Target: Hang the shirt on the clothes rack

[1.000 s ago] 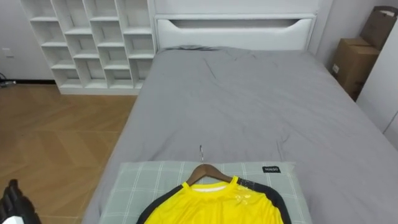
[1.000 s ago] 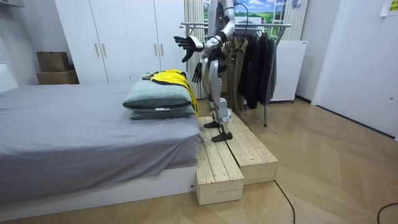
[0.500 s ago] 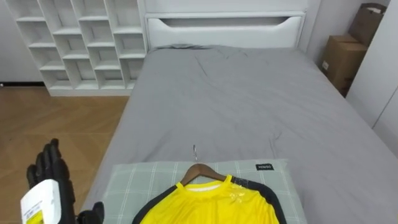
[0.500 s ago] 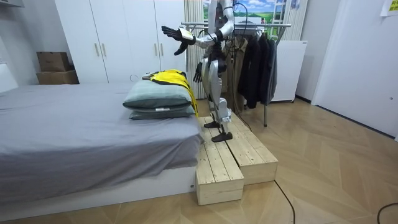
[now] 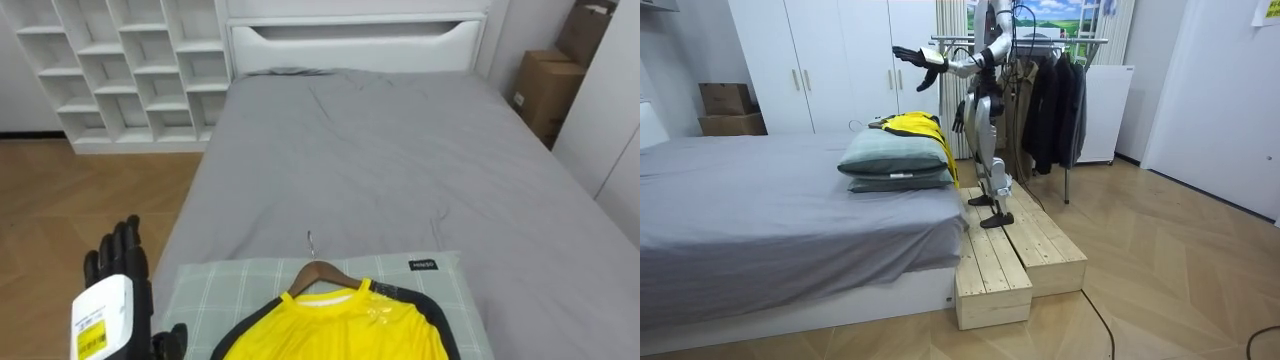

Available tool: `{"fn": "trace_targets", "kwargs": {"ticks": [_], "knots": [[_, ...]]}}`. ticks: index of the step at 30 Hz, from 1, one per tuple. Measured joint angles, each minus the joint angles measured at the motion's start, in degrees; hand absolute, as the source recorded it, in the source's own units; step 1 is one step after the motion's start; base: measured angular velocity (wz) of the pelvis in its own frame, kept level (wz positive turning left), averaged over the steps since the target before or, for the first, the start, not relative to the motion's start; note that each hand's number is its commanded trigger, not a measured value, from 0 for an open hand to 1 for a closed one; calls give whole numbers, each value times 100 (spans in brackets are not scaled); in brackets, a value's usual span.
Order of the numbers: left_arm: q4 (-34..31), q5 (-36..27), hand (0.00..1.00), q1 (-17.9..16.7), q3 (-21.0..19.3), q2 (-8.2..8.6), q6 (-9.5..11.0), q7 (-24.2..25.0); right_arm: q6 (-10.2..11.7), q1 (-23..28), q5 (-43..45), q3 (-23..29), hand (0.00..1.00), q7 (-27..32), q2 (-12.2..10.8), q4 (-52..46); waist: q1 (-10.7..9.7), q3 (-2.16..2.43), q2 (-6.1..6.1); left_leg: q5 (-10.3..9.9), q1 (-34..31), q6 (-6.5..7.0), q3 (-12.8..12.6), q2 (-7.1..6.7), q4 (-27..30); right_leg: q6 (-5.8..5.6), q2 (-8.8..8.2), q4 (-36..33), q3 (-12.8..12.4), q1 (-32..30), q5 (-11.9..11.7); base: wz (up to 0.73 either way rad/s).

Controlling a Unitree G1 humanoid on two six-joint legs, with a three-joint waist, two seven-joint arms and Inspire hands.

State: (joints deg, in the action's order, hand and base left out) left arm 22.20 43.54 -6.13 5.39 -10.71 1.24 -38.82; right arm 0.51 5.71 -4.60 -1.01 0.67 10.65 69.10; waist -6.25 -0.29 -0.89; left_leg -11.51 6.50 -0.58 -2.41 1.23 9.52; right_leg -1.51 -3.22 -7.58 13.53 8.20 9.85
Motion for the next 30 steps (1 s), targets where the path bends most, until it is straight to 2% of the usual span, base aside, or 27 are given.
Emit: {"fn": "trace_targets", "kwargs": {"ticks": [3,11,14,16,18,22,25,29,30], "knots": [[119,6,0,15,-1,-4,-112,123,-4,-2,27,15,0,0,4,-14,-96,-4,-8,0,-13,0,-18,-1,-2,0,-3,-7,-17,-11,0,-2],[189,24,0,264,54,-34,-200,233,-74,1,42,12,0,-24,40,-22,-292,7,-42,0,-16,0,-92,-1,-25,-1,-3,-30,-93,-66,-2,-4],[198,73,0,364,225,-119,-325,360,-174,11,140,-9,0,-28,91,-12,-306,-6,-78,1,-8,1,-248,10,-34,-2,-2,-117,-229,-160,-1,-18],[221,76,0,465,260,-134,-339,469,-196,10,280,-12,0,-27,95,38,-313,2,-92,1,-58,1,-274,10,-35,-1,-2,-130,-255,-221,-1,-11],[387,70,0,706,303,-157,-339,621,-266,2,319,-89,0,-19,97,155,-313,-7,-79,1,-101,2,-299,12,-32,-1,-2,-147,-280,-279,-2,-5],[511,5,0,980,414,-216,-337,737,-319,-23,453,-301,0,5,117,247,-309,-19,-62,2,-220,3,-369,18,-5,1,-4,-229,-352,-452,-3,-10],[1003,-146,0,1341,514,-225,-342,767,-387,-149,641,-488,0,50,117,254,-321,-4,-96,4,-448,7,-400,19,74,8,-12,-333,-404,-714,-12,-6],[1289,-269,0,1800,722,-234,-323,791,-385,-405,687,-868,0,92,165,305,-324,-12,-149,22,-793,35,-395,22,191,17,-24,-439,-404,-1043,-52,0],[1410,-285,0,1959,744,-235,-311,791,-377,-531,683,-908,0,120,166,364,-322,-27,-176,22,-869,36,-396,23,212,18,-28,-479,-409,-1129,-53,0]]}}
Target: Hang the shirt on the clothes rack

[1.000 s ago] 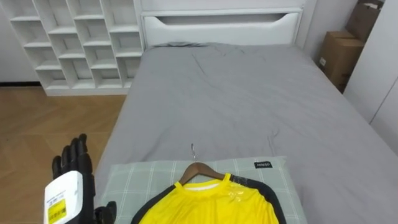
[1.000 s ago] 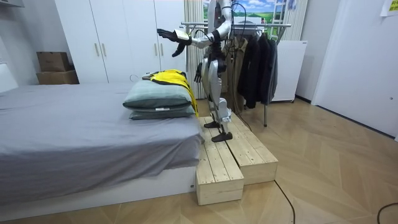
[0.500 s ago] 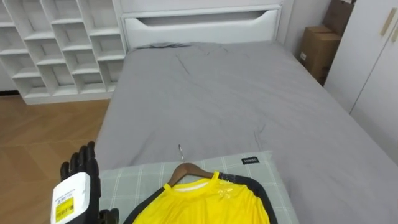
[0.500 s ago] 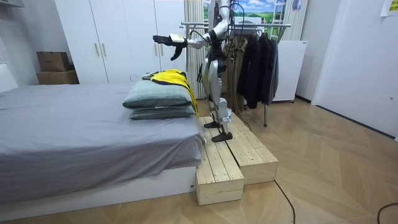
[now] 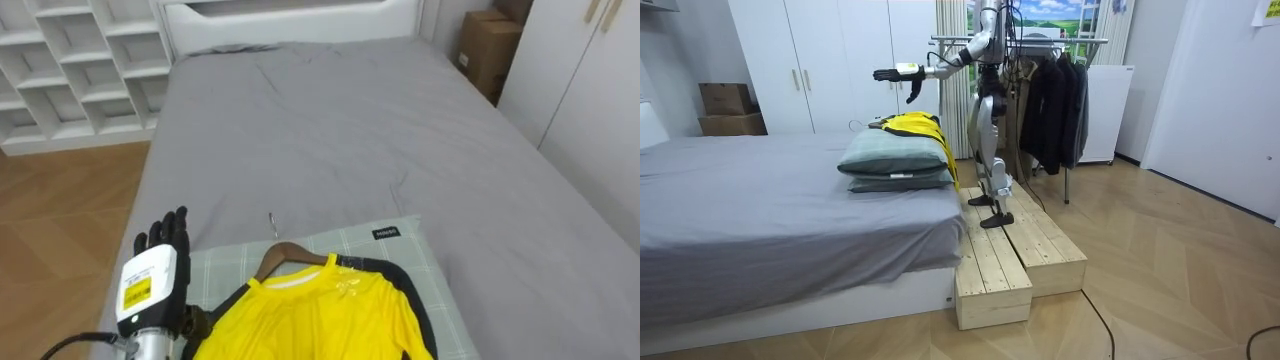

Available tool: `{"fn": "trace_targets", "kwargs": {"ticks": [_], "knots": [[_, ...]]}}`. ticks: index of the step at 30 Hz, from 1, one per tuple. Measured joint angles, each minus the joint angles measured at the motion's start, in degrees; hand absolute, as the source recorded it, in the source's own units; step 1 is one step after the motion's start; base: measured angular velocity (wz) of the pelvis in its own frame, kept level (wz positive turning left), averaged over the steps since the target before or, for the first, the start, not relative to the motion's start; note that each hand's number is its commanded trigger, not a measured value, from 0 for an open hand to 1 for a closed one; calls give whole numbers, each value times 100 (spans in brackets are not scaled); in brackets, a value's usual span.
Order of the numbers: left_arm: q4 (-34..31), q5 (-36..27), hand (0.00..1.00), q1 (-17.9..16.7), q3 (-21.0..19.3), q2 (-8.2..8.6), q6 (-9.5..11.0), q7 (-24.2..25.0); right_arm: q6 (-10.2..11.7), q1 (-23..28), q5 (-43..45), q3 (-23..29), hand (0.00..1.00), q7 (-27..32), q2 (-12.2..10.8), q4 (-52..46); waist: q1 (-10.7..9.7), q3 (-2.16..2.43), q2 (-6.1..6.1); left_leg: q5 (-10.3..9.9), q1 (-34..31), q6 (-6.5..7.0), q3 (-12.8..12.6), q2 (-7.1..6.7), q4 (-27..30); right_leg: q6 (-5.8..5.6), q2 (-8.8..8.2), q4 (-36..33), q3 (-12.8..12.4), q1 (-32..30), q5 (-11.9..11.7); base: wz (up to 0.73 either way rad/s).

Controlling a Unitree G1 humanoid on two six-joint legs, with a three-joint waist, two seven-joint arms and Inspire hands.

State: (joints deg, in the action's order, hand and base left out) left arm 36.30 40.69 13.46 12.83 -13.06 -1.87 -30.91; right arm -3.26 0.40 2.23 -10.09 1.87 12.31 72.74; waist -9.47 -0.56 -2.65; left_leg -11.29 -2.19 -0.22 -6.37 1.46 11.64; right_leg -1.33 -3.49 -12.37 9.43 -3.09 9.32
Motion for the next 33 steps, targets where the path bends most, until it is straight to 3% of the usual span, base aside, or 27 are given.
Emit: {"fn": "trace_targets", "kwargs": {"ticks": [4,9,14,17,26,33], "knots": [[236,-279,0,433,138,-49,28,-2,14,-289,-89,-4,0,2,14,120,-60,-51,-101,14,-254,22,23,-5,98,19,-16,-63,34,-235,-13,2],[368,-380,0,692,134,-222,165,-2,66,-362,-197,2,0,3,34,149,-147,-52,-111,23,-416,30,30,-2,129,19,-22,-126,17,-430,-13,1],[396,-486,0,729,77,-345,239,-2,72,-317,-145,9,0,-29,34,147,-181,-56,-95,23,-489,31,6,-5,141,19,-28,-139,18,-523,-13,-3],[734,-637,0,969,73,-418,327,-2,76,-358,-197,10,0,-96,37,229,-197,-62,-86,23,-565,31,23,-1,186,20,-31,-179,29,-591,-13,0],[1688,-1538,0,1698,165,-432,460,89,116,-686,-305,-4,0,-47,44,377,-295,-121,-11,26,-785,36,24,-3,294,29,-49,-231,63,-765,-19,1],[2000,-1812,0,1780,296,-399,460,282,194,-809,-461,-221,0,44,42,242,-293,-133,-1,26,-995,36,4,14,377,38,-51,-354,36,-1011,-25,-1]]}}
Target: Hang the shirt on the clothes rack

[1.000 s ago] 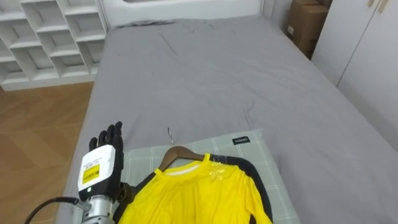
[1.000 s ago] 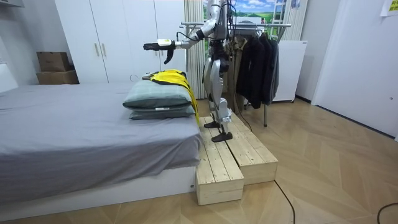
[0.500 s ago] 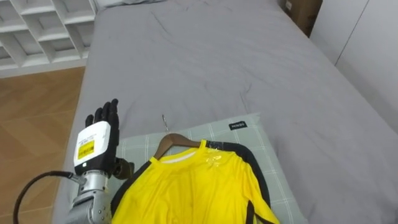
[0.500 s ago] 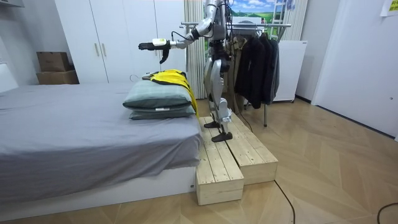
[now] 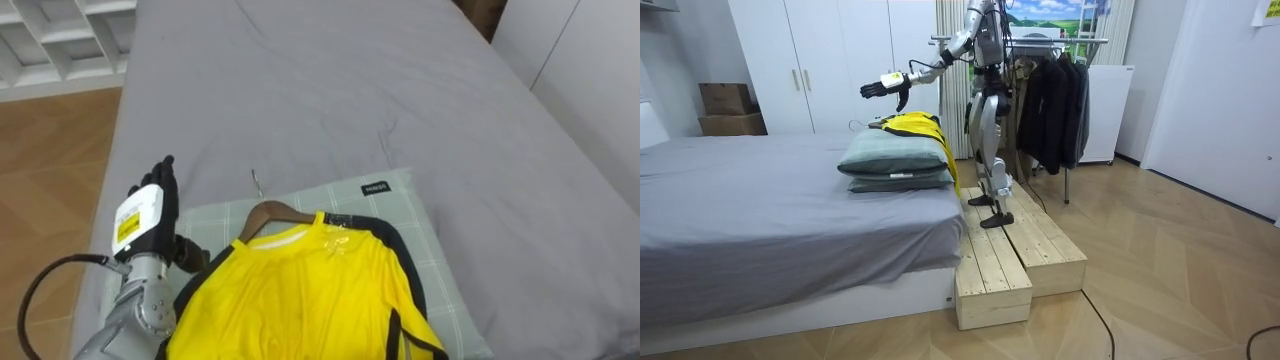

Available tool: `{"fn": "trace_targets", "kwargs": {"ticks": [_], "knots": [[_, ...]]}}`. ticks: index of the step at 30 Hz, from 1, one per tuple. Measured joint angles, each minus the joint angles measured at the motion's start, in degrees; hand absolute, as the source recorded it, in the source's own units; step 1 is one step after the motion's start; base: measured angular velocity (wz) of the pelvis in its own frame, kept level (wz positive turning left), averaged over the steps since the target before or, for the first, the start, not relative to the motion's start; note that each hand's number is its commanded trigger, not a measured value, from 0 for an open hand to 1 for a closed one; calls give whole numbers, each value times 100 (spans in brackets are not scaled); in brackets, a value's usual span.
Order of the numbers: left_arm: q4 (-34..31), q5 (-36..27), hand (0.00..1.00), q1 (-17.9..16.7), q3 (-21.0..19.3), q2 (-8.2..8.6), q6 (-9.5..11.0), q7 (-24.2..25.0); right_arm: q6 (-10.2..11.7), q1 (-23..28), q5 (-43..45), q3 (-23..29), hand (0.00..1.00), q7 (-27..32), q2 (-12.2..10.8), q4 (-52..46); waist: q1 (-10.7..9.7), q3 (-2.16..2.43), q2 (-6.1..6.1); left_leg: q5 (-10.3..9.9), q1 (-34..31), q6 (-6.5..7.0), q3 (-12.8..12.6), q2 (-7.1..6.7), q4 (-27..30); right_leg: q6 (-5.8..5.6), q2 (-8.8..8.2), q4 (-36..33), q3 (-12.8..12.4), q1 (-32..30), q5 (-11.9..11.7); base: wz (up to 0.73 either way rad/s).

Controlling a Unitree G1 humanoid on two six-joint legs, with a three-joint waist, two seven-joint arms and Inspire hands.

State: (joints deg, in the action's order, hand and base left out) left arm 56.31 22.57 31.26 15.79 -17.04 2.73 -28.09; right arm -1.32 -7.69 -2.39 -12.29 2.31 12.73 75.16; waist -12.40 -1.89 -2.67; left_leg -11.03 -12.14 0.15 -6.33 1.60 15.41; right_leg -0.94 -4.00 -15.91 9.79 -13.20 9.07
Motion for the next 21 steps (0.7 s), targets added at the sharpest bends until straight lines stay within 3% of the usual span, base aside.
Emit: {"fn": "trace_targets", "kwargs": {"ticks": [9,13,21], "knots": [[473,-1043,0,4,0,13,-10,430,52,-97,-23,2,0,-7,-7,35,13,-32,10,13,-137,17,-12,0,36,9,-15,-128,-15,-198,-5,0],[610,-1130,0,4,0,63,-12,695,52,-124,-178,-38,0,-67,-13,34,10,-43,18,39,-222,29,-42,-4,41,9,-25,-202,-45,-319,-5,-4],[869,-1185,0,69,-3,195,-27,1173,46,-247,-312,-221,0,-223,-71,40,-10,-118,120,54,-445,34,-104,5,200,40,-28,-311,-119,-545,-2,-3]]}}
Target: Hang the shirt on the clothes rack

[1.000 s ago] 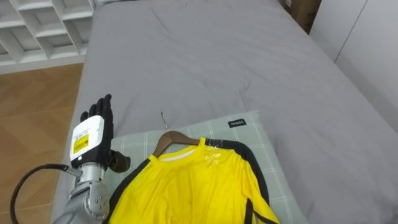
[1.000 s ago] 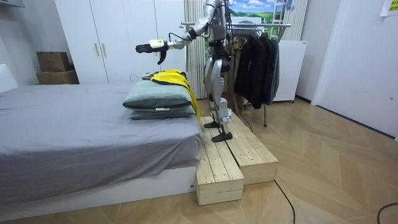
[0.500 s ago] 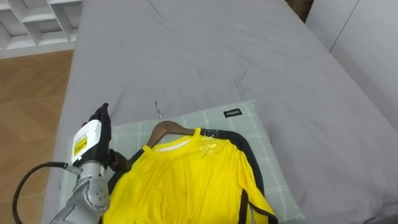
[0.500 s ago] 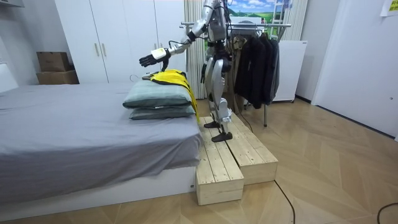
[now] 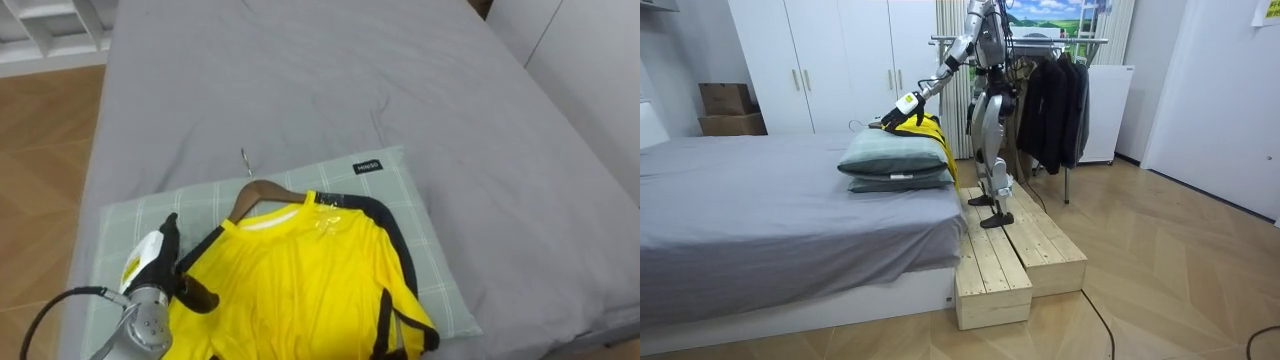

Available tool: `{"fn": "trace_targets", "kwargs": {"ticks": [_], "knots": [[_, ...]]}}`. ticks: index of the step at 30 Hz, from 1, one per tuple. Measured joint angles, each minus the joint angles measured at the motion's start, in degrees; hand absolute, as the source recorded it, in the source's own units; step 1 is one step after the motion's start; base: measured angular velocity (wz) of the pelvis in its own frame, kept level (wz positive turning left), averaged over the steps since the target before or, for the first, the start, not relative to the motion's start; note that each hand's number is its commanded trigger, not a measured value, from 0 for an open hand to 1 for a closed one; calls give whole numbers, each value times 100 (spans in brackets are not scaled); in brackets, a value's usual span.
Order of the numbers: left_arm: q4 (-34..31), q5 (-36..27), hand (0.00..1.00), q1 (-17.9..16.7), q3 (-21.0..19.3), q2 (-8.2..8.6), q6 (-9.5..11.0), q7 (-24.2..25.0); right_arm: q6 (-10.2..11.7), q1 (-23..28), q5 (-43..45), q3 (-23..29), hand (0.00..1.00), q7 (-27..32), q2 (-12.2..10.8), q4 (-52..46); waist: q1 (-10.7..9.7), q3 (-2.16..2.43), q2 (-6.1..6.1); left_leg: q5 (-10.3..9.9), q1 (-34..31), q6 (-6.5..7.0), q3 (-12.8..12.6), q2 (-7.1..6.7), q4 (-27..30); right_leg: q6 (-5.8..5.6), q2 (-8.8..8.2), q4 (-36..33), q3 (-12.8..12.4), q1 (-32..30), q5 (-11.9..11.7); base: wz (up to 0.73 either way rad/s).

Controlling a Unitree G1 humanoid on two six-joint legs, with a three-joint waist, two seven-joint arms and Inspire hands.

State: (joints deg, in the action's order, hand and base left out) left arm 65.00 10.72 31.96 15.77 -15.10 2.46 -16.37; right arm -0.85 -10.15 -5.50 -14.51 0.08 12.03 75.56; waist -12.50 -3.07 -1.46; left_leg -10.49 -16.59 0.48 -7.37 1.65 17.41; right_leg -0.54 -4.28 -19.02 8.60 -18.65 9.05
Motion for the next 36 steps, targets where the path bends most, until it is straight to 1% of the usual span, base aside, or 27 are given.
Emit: {"fn": "trace_targets", "kwargs": {"ticks": [2,6,8,11,14,16,18,19,21,25,30,33,36], "knots": [[37,-20,0,20,1,43,-4,118,3,-28,-42,-11,0,-33,-7,-2,-1,-9,17,0,-43,0,-5,1,35,0,-3,-39,-15,-50,1,0],[257,-218,0,161,12,44,-16,331,2,-125,-98,-59,0,-76,-11,-1,-7,-19,27,-1,-203,0,-7,21,142,20,7,-85,-58,-175,-12,0],[256,-217,0,208,11,34,-20,350,5,-117,-140,-60,0,-68,-10,0,-1,-20,26,-1,-290,0,-7,32,183,21,15,-92,-59,-246,-12,0],[271,-175,0,308,12,-9,-35,348,4,-170,-170,-70,0,-59,-8,4,1,-28,30,0,-455,0,-27,43,253,46,14,-182,-55,-441,-28,-3],[371,-90,0,365,15,-14,-61,341,4,-174,-172,-126,0,-37,-8,5,-23,-35,19,0,-478,0,-43,61,258,53,27,-184,-67,-465,-34,-3],[400,-82,0,383,16,-28,-68,340,4,-179,-175,-128,0,-30,-6,5,-58,-49,0,0,-489,0,-42,62,258,53,28,-183,-65,-473,-34,0],[406,27,0,396,23,-87,-83,335,5,-213,-195,-183,0,-34,-6,0,-137,-78,-40,0,-550,0,-48,61,278,55,28,-196,-75,-539,-35,0],[408,28,0,410,23,-94,-85,335,9,-223,-193,-183,0,-36,-6,-4,-145,-82,-47,0,-574,0,-49,61,286,56,28,-206,-81,-563,-36,-5],[412,33,0,447,22,-99,-88,319,20,-228,-193,-178,0,-47,-5,-2,-144,-86,-50,0,-607,0,-68,62,290,56,27,-261,-108,-640,-36,-5],[446,143,0,523,21,-117,-88,319,28,-219,-352,-179,0,-45,9,4,-162,-97,-70,0,-676,0,-68,74,343,57,29,-277,-79,-676,-35,2],[469,244,0,721,15,-159,-91,209,27,-213,-596,-178,0,-35,37,11,-153,-102,-64,-1,-883,1,-83,66,445,59,14,-366,-114,-889,-36,0],[469,246,0,728,5,-210,-88,87,29,-165,-630,-180,0,-31,71,16,-153,-102,-63,0,-918,2,-130,67,448,63,16,-390,-164,-959,-39,-8],[469,285,0,767,4,-224,-76,44,29,-88,-646,-184,0,-39,92,26,-156,-103,-60,-1,-921,2,-134,69,456,64,18,-397,-169,-964,-39,-1]]}}
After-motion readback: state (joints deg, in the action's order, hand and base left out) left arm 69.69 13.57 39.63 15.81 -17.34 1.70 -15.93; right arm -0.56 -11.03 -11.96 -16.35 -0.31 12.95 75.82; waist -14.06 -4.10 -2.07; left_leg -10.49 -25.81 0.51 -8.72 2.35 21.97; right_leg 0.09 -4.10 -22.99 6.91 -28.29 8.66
